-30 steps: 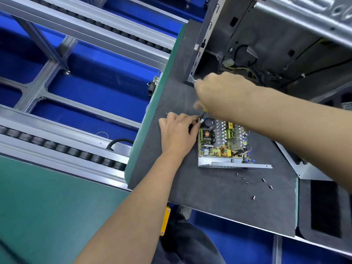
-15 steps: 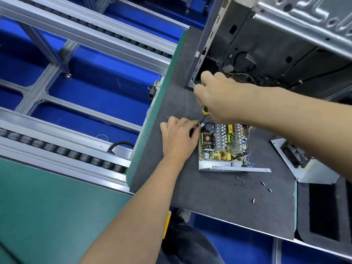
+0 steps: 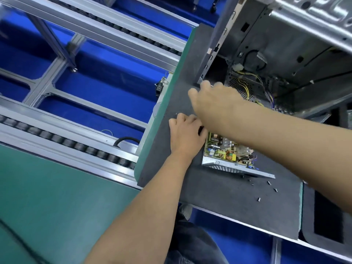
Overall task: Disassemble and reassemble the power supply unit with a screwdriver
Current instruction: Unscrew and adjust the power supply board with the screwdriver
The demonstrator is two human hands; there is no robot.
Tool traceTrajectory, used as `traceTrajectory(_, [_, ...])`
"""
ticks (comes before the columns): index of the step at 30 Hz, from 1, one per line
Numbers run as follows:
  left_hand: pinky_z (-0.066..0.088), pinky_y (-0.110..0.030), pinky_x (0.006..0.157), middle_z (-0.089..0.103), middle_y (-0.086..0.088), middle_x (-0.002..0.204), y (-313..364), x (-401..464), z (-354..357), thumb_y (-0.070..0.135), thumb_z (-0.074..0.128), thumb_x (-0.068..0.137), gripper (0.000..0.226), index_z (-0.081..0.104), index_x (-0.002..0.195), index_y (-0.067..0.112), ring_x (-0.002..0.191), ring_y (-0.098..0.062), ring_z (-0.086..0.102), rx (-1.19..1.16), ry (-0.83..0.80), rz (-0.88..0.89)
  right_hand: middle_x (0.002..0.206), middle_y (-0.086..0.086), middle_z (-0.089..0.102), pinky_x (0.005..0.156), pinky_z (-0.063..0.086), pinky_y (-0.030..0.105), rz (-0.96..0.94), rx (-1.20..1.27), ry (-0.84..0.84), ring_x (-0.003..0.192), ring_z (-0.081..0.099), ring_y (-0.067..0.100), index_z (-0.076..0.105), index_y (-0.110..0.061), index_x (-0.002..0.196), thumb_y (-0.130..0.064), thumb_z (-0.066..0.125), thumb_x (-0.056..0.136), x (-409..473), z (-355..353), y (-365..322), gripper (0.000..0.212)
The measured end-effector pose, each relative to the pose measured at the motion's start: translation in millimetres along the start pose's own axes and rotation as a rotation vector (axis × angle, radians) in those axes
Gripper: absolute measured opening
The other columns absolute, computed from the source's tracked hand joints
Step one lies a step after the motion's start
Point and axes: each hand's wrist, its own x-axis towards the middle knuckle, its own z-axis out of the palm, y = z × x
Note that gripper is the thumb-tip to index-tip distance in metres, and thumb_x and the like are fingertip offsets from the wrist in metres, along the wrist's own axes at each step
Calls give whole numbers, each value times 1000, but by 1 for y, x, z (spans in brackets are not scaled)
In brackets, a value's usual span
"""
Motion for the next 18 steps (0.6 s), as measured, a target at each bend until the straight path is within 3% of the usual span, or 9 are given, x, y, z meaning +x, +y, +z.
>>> traceTrajectory(2, [32, -40, 71, 65, 6, 78, -1, 1, 3, 34, 58, 91, 20, 73, 81, 24, 83, -25, 50, 43, -20, 24, 119, 16, 39, 70, 35, 36, -58, -87, 0, 92, 47, 32, 46, -8, 117, -3, 52, 92, -2, -5, 15, 25])
traceTrajectory(4, [31, -41, 76, 68, 9, 86, -2, 2, 6, 41, 62, 92, 19, 77, 97, 31, 89, -25, 51, 33, -48, 9, 101, 12, 37, 65, 38, 34, -158, -212, -18, 68, 41, 23, 47, -10, 98, 0, 53, 90, -5, -9, 30, 14])
traceTrajectory(6, [31, -41, 77, 69, 9, 86, -2, 2, 7, 42, 63, 91, 19, 77, 99, 32, 90, -25, 52, 15, -42, -1, 92, 7, 32, 59, 36, 33, -221, -336, -50, 53, 27, 17, 37, -14, 87, -3, 54, 90, -8, -12, 38, 20])
traceTrajectory(10, [29, -39, 76, 69, 9, 85, -1, 1, 7, 41, 64, 90, 18, 78, 96, 31, 89, -24, 52, 12, -6, -3, 88, 5, 35, 59, 34, 33, -292, -394, -63, 51, 26, 19, 24, -16, 69, -6, 50, 92, -10, -11, 51, 36])
traceTrajectory(12, [28, -39, 76, 70, 9, 85, -1, 1, 7, 40, 65, 89, 17, 78, 94, 30, 88, -25, 53, 14, 2, -2, 76, 3, 31, 59, 35, 33, -312, -377, -25, 54, 32, 22, 17, -17, 65, -12, 50, 96, -9, -8, 51, 46])
traceTrajectory(15, [29, -40, 74, 70, 9, 83, 0, 0, 8, 39, 66, 88, 16, 78, 92, 30, 87, -25, 53, 11, 15, -7, 70, 1, 26, 61, 37, 35, -258, -272, 36, 63, 42, 27, 33, -14, 72, -21, 48, 101, -2, 2, 44, 33])
traceTrajectory(17, [31, -41, 74, 70, 9, 82, 1, 0, 8, 39, 66, 88, 16, 78, 92, 29, 86, -25, 52, 9, 21, -11, 78, 5, 37, 63, 39, 36, -161, -173, 36, 77, 55, 33, 55, -12, 95, -22, 47, 102, 3, 5, 37, 15])
traceTrajectory(18, [32, -41, 74, 70, 9, 82, 1, 0, 7, 39, 67, 88, 16, 78, 92, 29, 86, -25, 52, 8, 23, -11, 80, 4, 36, 63, 39, 36, -110, -134, 5, 79, 56, 34, 57, -9, 107, -25, 48, 102, 5, 3, 36, 19])
